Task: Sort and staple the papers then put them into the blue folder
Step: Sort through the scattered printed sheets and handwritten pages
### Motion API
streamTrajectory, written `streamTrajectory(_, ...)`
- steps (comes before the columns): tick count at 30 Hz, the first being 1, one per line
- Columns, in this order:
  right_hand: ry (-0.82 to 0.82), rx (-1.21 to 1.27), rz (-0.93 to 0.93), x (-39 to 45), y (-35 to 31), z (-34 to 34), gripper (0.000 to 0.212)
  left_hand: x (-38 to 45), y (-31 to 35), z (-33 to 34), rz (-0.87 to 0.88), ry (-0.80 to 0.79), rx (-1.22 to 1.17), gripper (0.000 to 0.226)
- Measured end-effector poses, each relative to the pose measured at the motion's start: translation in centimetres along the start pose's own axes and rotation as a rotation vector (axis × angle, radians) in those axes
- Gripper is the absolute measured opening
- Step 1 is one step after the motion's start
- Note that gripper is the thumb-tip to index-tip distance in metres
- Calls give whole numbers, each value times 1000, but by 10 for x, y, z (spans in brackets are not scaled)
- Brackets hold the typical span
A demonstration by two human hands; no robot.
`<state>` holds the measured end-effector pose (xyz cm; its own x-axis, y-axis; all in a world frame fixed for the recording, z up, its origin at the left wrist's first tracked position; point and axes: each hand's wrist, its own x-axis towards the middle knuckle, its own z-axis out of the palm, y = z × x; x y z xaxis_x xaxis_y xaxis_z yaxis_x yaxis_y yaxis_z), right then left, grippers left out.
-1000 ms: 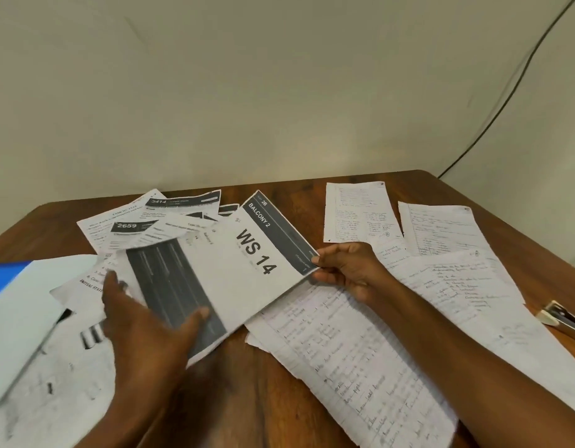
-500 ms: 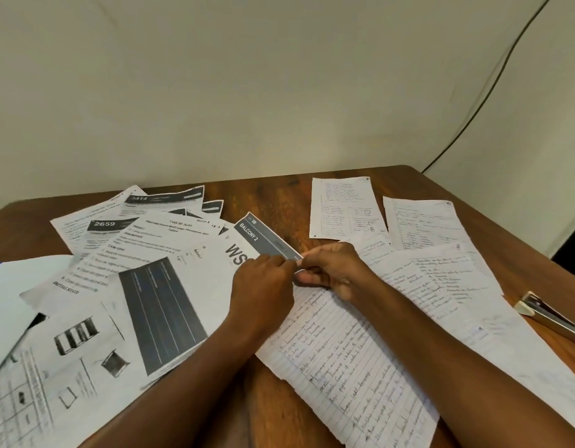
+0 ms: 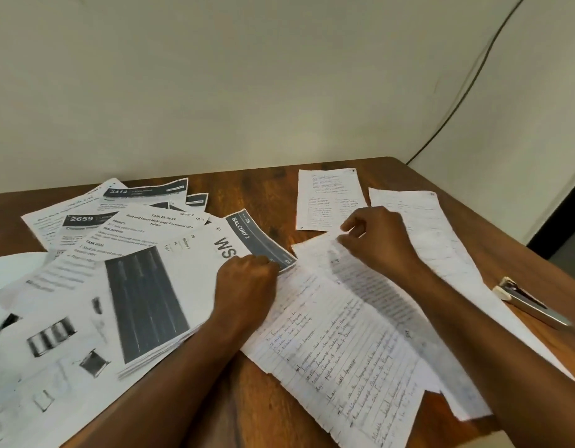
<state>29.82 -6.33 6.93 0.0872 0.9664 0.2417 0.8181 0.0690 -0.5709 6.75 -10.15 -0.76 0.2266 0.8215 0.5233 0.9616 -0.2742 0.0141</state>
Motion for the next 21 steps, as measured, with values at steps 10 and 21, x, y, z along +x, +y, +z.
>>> streamTrajectory(10,101,-564,191,-57,119,-107,29,-3,0,-8,115,7,1,23)
streamTrajectory(21,-45,-643,459,-74,147,-127,20,-5,-4,-5,105,82,-44,15)
